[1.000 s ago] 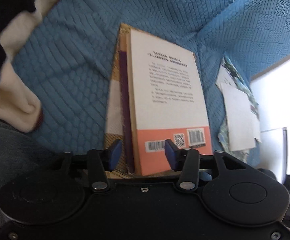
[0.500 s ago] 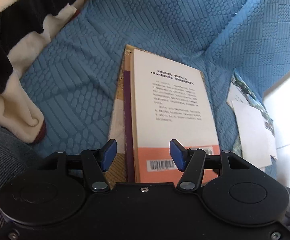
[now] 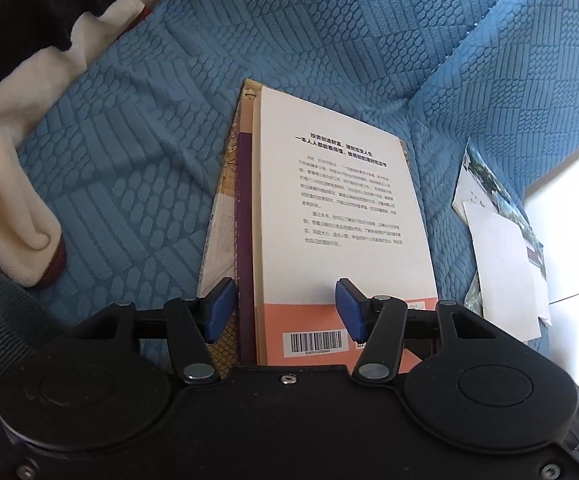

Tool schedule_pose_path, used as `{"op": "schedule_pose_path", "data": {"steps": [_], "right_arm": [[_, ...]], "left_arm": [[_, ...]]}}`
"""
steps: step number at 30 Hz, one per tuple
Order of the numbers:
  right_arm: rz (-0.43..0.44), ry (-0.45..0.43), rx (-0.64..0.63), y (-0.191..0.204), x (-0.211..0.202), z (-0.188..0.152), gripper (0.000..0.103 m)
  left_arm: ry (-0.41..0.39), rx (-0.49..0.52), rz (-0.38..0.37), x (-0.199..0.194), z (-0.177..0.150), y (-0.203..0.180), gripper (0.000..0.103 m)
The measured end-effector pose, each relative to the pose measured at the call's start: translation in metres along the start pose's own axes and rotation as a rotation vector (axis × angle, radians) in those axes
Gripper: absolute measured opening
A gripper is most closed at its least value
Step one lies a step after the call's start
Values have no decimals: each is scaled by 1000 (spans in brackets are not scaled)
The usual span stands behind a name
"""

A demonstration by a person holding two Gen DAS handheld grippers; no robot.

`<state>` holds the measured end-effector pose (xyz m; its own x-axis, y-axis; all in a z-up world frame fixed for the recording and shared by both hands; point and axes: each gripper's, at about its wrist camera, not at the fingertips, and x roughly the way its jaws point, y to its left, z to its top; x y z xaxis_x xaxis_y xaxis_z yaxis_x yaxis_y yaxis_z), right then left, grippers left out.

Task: Organize objects
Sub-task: 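Lay the paperback flat on the purple book and open both grippers, then withdraw both grippers up from the book stack toward the postcards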

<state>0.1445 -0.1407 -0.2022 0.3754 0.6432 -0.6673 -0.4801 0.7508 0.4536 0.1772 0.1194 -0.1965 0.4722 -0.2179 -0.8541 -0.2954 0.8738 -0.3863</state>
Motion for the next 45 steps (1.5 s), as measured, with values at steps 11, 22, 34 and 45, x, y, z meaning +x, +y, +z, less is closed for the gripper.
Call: {"op": "schedule_pose_path", "data": {"steps": [11,22,34,45], "right_arm": [[3,31,-23,4,-6,0,48],[-49,58,-4,12,-21,-9,47],[-104,33,20,13,-46,2,44],[-120,-78,6,29,-113,46,44]], "left_arm": [[7,10,-15,-2,0,1,56],[29,77,-18,-2,-3,-9,56],[-9,87,-50,-24,5,-14,61],[-112,167,-96,-95,16,-45,62]]}}
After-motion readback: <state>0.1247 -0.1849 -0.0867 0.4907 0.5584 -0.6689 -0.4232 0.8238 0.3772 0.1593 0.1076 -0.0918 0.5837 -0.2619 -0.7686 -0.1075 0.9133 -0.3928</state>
